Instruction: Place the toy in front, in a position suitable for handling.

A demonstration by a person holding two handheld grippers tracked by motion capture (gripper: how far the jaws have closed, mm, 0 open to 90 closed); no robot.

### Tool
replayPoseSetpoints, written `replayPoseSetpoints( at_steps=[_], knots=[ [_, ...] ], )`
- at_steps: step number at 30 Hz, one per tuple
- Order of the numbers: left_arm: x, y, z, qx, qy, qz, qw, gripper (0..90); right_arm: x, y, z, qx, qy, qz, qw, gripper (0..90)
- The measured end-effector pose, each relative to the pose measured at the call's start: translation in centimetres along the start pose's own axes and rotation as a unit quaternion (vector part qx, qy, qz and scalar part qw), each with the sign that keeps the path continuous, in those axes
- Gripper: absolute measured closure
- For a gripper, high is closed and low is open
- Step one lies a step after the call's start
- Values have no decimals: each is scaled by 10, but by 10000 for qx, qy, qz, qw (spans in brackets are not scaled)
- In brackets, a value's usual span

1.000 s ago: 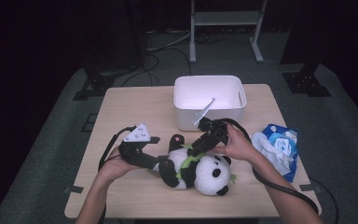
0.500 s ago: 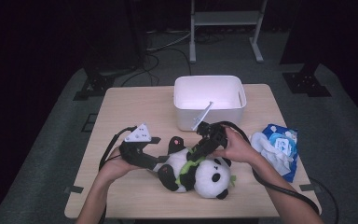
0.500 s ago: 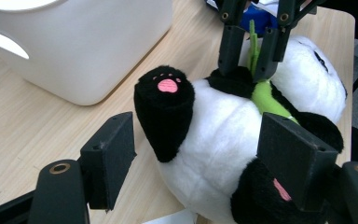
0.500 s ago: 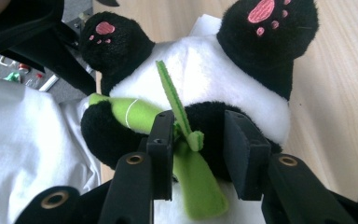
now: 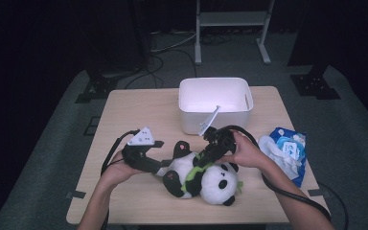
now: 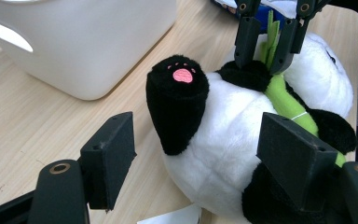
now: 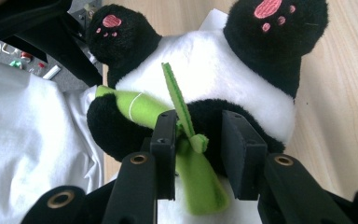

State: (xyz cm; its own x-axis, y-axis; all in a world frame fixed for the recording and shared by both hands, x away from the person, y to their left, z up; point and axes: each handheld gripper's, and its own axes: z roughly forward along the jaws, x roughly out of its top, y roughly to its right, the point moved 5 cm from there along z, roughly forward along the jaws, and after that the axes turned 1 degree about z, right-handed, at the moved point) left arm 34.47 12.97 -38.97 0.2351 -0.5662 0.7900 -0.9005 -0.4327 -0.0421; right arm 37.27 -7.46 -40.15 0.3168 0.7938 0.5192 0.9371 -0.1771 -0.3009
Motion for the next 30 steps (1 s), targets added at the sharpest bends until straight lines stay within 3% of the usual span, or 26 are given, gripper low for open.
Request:
replayPoseSetpoints(
  at_steps=[7,13,22,30],
  knots=[
    [-2,-2,0,28,-30,-13,10000,264,-1,1,-5,-177,206,19,9996,617],
    [-4,-4,1,42,-32,-49,10000,264,-4,-1,-12,-196,305,71,9993,594],
    [-8,-10,-1,78,-36,-110,9999,254,-7,2,-40,-377,566,175,9975,566],
    [-15,-22,-2,152,-38,-234,9996,211,-11,19,-64,-656,633,343,9952,549]
  ],
)
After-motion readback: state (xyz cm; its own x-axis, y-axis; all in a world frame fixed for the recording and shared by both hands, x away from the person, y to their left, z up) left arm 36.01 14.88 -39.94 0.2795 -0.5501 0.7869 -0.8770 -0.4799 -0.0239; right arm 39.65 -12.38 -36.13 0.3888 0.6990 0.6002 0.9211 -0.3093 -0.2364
